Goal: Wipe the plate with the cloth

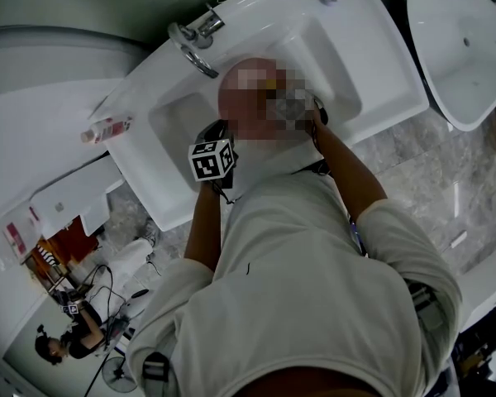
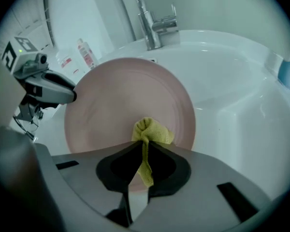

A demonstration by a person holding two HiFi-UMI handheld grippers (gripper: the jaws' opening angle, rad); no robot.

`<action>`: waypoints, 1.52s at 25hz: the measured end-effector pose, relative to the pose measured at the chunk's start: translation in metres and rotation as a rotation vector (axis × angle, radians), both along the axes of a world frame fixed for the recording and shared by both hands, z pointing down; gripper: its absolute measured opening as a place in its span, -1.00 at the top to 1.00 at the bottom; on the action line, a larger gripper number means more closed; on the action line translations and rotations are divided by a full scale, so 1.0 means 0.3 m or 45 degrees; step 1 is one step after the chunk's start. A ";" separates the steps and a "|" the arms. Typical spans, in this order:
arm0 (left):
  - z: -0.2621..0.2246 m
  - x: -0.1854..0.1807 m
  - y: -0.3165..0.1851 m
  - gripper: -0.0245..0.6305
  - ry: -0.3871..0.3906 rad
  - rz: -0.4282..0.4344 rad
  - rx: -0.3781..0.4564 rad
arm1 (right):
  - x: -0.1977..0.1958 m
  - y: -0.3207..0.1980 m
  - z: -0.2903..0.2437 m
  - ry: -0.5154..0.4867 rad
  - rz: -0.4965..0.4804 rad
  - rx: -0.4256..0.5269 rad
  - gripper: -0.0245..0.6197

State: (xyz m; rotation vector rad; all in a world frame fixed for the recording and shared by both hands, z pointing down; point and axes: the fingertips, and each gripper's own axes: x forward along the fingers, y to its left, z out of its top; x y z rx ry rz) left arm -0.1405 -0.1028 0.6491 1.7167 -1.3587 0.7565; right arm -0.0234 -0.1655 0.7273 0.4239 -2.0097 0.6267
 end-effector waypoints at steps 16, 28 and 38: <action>-0.010 0.017 -0.010 0.68 -0.006 0.009 -0.009 | -0.175 -0.010 -0.133 -0.259 -0.001 0.124 0.80; 0.039 0.020 0.008 0.68 0.034 -0.004 -0.044 | -0.310 0.158 -0.212 -0.336 -0.279 0.126 0.80; 0.159 0.076 0.003 0.67 0.232 -0.113 -0.143 | -0.173 0.238 -0.135 -0.145 -0.514 0.051 0.80</action>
